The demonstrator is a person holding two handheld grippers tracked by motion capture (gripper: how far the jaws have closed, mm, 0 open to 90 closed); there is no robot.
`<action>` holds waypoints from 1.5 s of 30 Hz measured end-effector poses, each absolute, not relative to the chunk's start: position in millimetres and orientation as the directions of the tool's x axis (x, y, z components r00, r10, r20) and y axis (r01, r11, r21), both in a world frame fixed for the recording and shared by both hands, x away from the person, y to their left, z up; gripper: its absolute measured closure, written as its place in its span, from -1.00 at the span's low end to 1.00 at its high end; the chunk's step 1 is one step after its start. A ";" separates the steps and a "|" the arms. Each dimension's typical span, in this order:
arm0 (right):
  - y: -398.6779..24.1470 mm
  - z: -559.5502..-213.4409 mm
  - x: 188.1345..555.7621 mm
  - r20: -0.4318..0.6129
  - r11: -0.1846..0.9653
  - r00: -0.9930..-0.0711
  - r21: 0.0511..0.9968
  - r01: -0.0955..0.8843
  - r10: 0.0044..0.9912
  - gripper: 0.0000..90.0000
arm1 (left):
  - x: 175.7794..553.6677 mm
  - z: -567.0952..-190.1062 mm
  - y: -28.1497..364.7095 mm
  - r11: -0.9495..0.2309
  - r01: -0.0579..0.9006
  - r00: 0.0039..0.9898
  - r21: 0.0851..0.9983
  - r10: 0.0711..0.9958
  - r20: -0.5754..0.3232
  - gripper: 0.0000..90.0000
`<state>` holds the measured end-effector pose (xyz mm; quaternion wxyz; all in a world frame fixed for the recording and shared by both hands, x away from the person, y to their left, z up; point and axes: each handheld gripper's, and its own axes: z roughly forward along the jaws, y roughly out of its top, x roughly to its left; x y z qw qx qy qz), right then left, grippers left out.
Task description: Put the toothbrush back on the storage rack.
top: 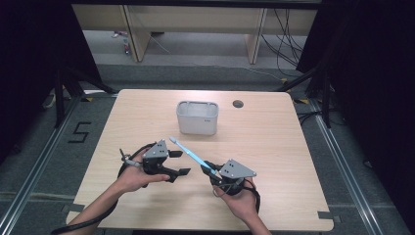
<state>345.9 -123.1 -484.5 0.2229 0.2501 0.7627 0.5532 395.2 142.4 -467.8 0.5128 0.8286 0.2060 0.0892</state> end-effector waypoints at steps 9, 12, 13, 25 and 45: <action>-121.5 -484.1 344.9 -0.046 0.255 -0.778 0.955 0.150 0.627 0.75 | 397.1 -465.4 144.8 -0.315 0.283 0.883 0.906 0.455 -0.118 -0.45; -121.6 -483.3 345.8 -0.063 0.259 -0.774 0.957 0.133 0.630 0.75 | 399.2 -464.6 146.0 -0.287 0.285 0.880 0.914 0.456 -0.131 -0.45; -119.7 -483.9 346.1 -0.045 0.236 -0.780 0.963 0.133 0.625 0.75 | 398.9 -463.4 146.7 -0.292 0.290 0.876 0.912 0.465 -0.129 -0.45; -119.8 -482.2 345.8 -0.075 0.252 -0.772 0.961 0.113 0.631 0.75 | 401.3 -462.5 147.1 -0.227 0.325 0.862 0.918 0.470 -0.189 -0.46; -114.7 -481.4 343.1 -0.042 0.228 -0.770 0.964 0.136 0.637 0.74 | 407.0 -458.9 149.9 -0.129 0.386 0.831 0.914 0.480 -0.283 -0.45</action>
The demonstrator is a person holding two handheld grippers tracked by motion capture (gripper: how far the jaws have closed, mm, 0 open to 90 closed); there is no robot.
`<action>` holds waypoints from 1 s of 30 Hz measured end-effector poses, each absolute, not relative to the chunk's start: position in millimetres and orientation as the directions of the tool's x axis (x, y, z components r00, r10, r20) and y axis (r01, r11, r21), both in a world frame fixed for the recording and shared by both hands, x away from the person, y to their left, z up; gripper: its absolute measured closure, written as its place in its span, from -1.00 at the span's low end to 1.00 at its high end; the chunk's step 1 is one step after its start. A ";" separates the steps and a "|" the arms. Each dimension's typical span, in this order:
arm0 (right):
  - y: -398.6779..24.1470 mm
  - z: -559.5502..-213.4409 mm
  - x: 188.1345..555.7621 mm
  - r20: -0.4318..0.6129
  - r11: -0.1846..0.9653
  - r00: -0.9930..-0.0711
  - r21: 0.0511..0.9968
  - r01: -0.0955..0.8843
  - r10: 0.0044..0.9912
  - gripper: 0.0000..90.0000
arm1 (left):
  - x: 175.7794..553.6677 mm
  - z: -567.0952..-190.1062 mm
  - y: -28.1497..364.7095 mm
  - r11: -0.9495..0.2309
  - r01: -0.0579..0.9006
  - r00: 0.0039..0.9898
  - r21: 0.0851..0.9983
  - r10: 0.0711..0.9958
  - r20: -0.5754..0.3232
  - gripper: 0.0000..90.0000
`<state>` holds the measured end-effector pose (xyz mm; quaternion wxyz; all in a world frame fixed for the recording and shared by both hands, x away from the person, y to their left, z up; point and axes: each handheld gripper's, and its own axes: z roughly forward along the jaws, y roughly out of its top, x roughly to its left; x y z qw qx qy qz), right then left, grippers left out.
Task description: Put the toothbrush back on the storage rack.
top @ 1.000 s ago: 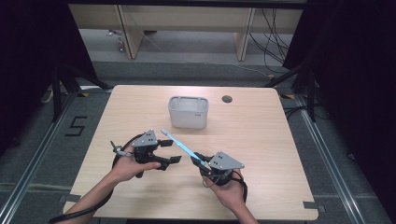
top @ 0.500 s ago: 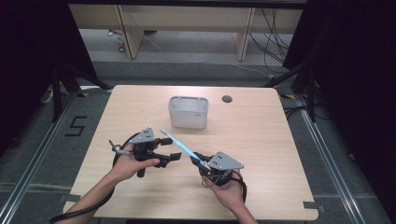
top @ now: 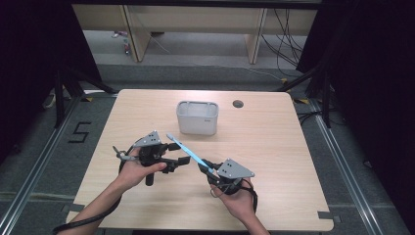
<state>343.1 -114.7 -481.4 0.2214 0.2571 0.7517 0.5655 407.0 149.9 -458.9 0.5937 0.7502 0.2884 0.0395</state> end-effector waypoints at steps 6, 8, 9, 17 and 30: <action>-112.5 -482.6 343.6 -0.060 0.245 -0.779 0.962 0.122 0.624 0.74 | 408.1 -457.8 149.8 -0.107 0.397 0.820 0.911 0.487 -0.301 -0.41; -112.7 -482.5 343.6 -0.062 0.251 -0.782 0.960 0.123 0.620 0.74 | 408.2 -457.7 149.4 -0.106 0.400 0.819 0.910 0.488 -0.303 -0.40; -112.0 -482.8 344.2 -0.069 0.252 -0.785 0.961 0.113 0.616 0.74 | 408.3 -457.7 149.3 -0.106 0.401 0.818 0.910 0.490 -0.303 -0.37; -108.2 -483.7 343.0 -0.082 0.263 -0.773 0.958 0.113 0.629 0.74 | 409.4 -456.5 146.4 -0.062 0.435 0.801 0.898 0.481 -0.355 -0.11; -100.6 -485.5 342.0 -0.106 0.299 -0.774 0.948 0.112 0.624 0.73 | 409.1 -449.3 143.7 -0.014 0.433 0.800 0.901 0.467 -0.377 0.33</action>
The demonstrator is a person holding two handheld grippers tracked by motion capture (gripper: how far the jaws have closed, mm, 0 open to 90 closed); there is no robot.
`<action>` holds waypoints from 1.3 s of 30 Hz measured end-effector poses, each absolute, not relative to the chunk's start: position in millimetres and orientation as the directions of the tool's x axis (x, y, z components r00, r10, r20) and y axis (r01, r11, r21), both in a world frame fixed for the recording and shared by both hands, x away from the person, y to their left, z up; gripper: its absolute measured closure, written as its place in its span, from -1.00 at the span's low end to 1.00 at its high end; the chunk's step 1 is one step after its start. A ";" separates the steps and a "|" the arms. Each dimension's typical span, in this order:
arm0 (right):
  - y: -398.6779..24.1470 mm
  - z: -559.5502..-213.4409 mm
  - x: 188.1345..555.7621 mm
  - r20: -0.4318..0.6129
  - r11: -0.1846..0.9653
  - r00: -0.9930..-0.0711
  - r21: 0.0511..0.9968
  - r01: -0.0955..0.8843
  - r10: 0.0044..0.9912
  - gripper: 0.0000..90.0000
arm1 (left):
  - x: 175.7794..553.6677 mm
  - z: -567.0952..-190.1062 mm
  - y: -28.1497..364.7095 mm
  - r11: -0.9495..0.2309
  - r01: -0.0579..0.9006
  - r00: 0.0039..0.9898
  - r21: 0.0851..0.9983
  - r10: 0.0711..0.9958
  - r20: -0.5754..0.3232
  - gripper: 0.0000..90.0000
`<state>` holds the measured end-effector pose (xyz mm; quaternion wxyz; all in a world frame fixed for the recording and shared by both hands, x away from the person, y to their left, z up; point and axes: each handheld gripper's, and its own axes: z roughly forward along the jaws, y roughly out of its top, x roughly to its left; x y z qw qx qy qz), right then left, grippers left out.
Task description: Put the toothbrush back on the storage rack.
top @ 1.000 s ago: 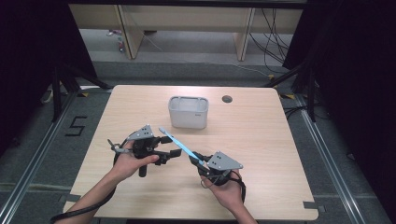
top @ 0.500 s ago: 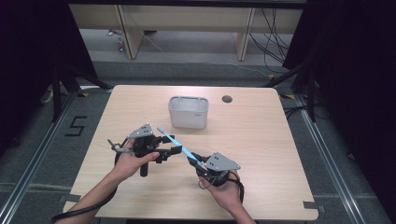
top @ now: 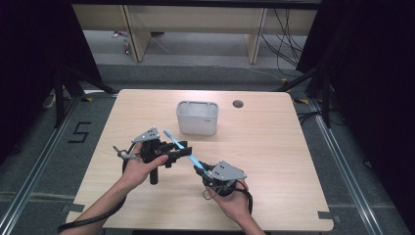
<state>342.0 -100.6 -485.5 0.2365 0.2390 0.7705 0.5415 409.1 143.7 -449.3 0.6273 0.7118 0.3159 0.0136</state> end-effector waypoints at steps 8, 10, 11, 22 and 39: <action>-97.4 -487.7 343.6 -0.098 0.307 -0.774 0.943 0.129 0.625 0.70 | 406.0 -443.7 140.0 0.018 0.426 0.819 0.905 0.418 -0.394 0.64; -96.9 -488.0 343.4 -0.090 0.309 -0.774 0.941 0.141 0.626 0.65 | 404.8 -442.0 139.8 0.012 0.430 0.817 0.903 0.420 -0.395 0.71; -95.5 -489.3 344.6 -0.080 0.301 -0.772 0.942 0.148 0.630 0.51 | 403.2 -439.8 138.8 0.008 0.421 0.830 0.907 0.399 -0.389 0.80; -102.4 -485.2 345.0 -0.063 0.285 -0.753 0.943 0.170 0.655 0.13 | 402.4 -430.1 146.5 -0.026 0.349 0.829 0.937 0.474 -0.296 0.85; -111.1 -483.9 342.6 0.007 0.244 -0.750 0.943 0.225 0.662 0.18 | 398.4 -430.1 149.1 -0.125 0.248 0.820 0.961 0.555 -0.139 0.85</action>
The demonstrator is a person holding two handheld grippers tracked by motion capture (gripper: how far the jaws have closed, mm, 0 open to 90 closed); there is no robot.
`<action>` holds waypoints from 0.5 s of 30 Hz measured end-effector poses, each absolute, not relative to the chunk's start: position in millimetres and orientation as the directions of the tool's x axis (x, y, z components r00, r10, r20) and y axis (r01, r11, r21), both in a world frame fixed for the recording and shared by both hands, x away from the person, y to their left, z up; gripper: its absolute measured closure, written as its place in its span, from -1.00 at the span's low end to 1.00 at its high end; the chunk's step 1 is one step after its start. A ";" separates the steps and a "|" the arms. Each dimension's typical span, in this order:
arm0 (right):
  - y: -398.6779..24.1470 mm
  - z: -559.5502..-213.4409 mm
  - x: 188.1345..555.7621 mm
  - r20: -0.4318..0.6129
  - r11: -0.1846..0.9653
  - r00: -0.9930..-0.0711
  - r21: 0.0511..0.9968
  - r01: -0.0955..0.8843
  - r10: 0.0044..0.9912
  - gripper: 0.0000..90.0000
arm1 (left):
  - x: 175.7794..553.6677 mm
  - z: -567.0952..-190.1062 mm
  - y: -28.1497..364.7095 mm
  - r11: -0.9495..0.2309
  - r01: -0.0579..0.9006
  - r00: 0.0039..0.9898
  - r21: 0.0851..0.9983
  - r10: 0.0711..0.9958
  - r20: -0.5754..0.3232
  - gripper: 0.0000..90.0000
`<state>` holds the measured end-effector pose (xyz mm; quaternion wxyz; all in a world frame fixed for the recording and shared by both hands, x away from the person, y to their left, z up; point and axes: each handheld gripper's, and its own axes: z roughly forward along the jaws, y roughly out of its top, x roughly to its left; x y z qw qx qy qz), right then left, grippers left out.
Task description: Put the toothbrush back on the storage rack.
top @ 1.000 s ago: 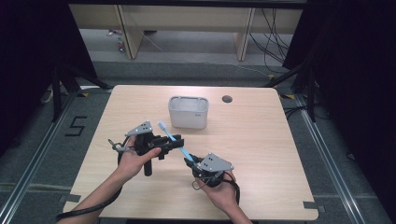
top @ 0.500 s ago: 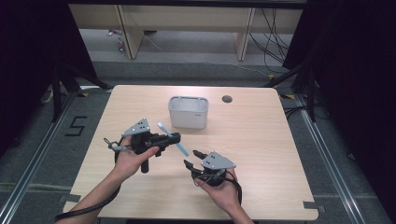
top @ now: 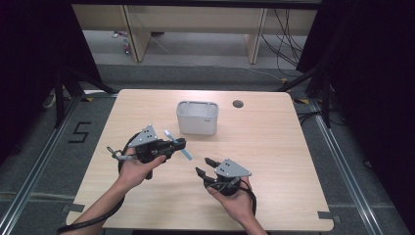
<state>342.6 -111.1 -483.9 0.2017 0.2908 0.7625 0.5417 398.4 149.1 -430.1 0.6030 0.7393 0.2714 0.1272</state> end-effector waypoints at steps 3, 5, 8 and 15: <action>-112.8 -481.6 341.9 0.013 0.232 -0.742 0.946 0.226 0.670 0.20 | 397.5 -430.4 147.9 -0.135 0.240 0.822 0.961 0.556 -0.127 0.85; -113.0 -480.9 342.5 0.019 0.222 -0.750 0.950 0.219 0.661 0.21 | 397.9 -431.3 147.0 -0.125 0.232 0.827 0.965 0.547 -0.128 0.85; -115.1 -474.7 341.9 0.017 0.193 -0.736 0.961 0.199 0.677 0.27 | 396.9 -432.0 145.9 -0.126 0.225 0.828 0.966 0.547 -0.121 0.85; -119.8 -455.9 342.9 0.074 0.122 -0.741 0.971 0.206 0.667 0.42 | 394.5 -435.3 142.9 -0.139 0.203 0.829 0.969 0.552 -0.094 0.85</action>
